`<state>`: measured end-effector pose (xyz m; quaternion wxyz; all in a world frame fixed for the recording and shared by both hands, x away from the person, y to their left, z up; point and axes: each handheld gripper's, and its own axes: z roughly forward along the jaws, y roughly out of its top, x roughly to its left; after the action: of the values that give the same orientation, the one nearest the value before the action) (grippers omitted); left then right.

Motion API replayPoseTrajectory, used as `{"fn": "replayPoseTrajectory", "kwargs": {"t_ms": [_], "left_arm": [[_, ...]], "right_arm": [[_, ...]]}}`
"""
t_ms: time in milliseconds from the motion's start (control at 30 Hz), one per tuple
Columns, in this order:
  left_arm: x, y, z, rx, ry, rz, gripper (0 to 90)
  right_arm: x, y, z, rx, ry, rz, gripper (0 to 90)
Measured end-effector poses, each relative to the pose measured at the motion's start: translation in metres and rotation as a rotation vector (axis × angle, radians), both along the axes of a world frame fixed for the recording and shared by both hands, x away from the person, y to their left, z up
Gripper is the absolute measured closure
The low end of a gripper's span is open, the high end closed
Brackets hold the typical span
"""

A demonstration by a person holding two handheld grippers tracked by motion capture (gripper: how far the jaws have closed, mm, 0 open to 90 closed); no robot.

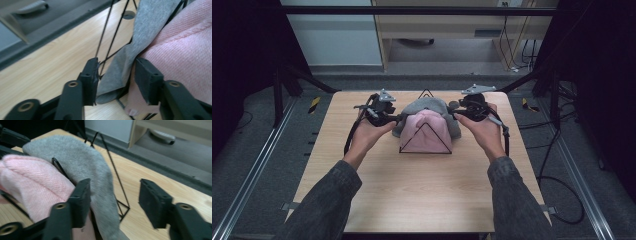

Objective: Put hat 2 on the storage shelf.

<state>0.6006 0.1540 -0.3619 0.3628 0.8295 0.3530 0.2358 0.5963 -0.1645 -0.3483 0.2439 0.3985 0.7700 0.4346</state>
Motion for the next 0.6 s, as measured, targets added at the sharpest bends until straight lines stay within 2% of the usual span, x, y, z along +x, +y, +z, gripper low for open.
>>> {"fn": "replayPoseTrajectory", "kwargs": {"t_ms": [100, 233, 300, 333, 400, 600], "left_arm": [[-0.013, 0.011, 0.003, 0.031, -0.022, -0.002, 42.0], [-0.032, 0.028, -0.003, 0.055, -0.023, -0.015, 31.7], [-0.043, 0.034, -0.010, 0.062, -0.010, -0.022, 25.9], [-0.048, 0.036, -0.015, 0.052, -0.002, -0.027, 22.8], [-0.059, 0.041, -0.026, 0.065, 0.014, -0.035, 18.7], [-0.086, 0.059, -0.068, 0.052, 0.090, -0.044, 11.2]], "right_arm": [[-0.019, -0.012, 0.004, 0.000, -0.038, -0.020, 33.5], [-0.043, -0.026, -0.004, -0.007, -0.036, -0.032, 25.9], [-0.054, -0.032, -0.011, -0.005, -0.029, -0.036, 22.6], [-0.059, -0.034, -0.016, -0.004, -0.026, -0.040, 21.1], [-0.069, -0.037, -0.028, -0.007, -0.019, -0.045, 19.0], [-0.096, -0.040, -0.071, -0.025, 0.034, -0.053, 13.8]]}}
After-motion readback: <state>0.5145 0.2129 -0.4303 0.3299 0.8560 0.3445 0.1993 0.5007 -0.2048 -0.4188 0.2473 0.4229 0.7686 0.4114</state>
